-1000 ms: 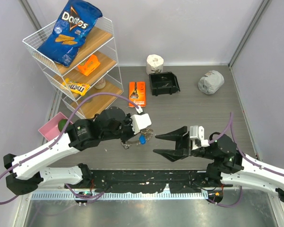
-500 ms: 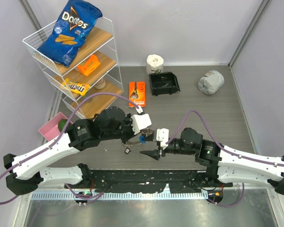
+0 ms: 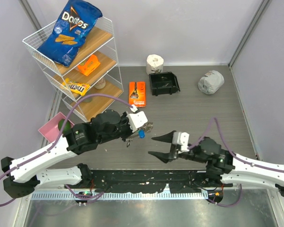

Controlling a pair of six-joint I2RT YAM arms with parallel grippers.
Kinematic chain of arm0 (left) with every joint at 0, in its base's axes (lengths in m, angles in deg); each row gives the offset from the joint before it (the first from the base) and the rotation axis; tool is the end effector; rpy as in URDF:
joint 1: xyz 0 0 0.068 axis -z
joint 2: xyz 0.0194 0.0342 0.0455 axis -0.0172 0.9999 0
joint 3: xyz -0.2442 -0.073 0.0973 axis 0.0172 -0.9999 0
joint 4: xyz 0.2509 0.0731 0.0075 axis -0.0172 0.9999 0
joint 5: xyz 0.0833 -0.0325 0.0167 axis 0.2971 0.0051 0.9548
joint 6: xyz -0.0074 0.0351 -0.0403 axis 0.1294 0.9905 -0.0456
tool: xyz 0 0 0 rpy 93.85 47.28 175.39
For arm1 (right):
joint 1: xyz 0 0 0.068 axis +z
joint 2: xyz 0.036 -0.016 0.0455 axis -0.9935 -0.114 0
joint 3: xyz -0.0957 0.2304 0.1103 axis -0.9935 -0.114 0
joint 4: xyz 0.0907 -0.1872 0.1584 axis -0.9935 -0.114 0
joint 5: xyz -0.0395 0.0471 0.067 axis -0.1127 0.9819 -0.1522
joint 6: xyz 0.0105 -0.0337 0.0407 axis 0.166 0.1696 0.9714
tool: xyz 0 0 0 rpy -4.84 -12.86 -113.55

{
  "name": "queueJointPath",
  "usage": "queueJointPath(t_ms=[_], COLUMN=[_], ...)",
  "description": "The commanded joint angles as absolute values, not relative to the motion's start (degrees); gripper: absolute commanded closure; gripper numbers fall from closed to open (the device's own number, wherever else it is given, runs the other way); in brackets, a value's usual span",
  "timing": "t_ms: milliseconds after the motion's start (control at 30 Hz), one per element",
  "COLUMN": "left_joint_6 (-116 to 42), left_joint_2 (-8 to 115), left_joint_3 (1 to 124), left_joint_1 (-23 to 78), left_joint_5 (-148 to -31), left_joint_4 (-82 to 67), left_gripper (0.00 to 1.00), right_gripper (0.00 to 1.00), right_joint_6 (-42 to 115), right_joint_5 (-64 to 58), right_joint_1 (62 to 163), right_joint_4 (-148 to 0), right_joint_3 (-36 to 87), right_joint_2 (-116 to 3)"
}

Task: Remove the keys from the keyring
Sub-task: Remove the key from the keyring.

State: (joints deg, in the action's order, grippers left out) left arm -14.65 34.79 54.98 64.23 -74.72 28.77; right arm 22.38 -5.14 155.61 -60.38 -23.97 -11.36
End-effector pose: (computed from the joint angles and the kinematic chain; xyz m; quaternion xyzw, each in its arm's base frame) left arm 0.0964 -0.1826 0.3798 0.4862 0.6931 -0.1909 0.4968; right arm 0.0481 0.1606 0.2904 -0.4666 0.5058 0.4156 0.5947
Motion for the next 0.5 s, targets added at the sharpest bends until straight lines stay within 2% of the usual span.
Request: queueJointPath(t_ms=[0, 200, 367, 467], left_joint_6=[-15.3, -16.6, -19.0, -21.3], left_joint_2=[34.1, 34.3, 34.2, 34.1], left_joint_3=[55.6, 56.2, 58.3, 59.4], left_joint_1=[64.0, 64.1, 64.1, 64.1], left_joint_5=[-75.2, -77.4, -78.6, -77.7], left_joint_4=[22.5, 22.9, 23.7, 23.3], left_gripper=[1.00, 1.00, 1.00, 1.00], right_gripper=[0.38, 0.35, 0.34, 0.37], right_joint_6=[17.7, 8.4, 5.2, 10.6], right_joint_5=[-14.1, -15.4, -14.9, -9.1], right_joint_1=[155.8, 155.8, 155.7, 155.7], right_joint_4=[-61.7, -60.0, -49.4, -43.3], right_joint_3=[-19.8, -16.3, -18.2, -19.9], right_joint_2=[-6.2, -8.1, -18.8, -28.7])
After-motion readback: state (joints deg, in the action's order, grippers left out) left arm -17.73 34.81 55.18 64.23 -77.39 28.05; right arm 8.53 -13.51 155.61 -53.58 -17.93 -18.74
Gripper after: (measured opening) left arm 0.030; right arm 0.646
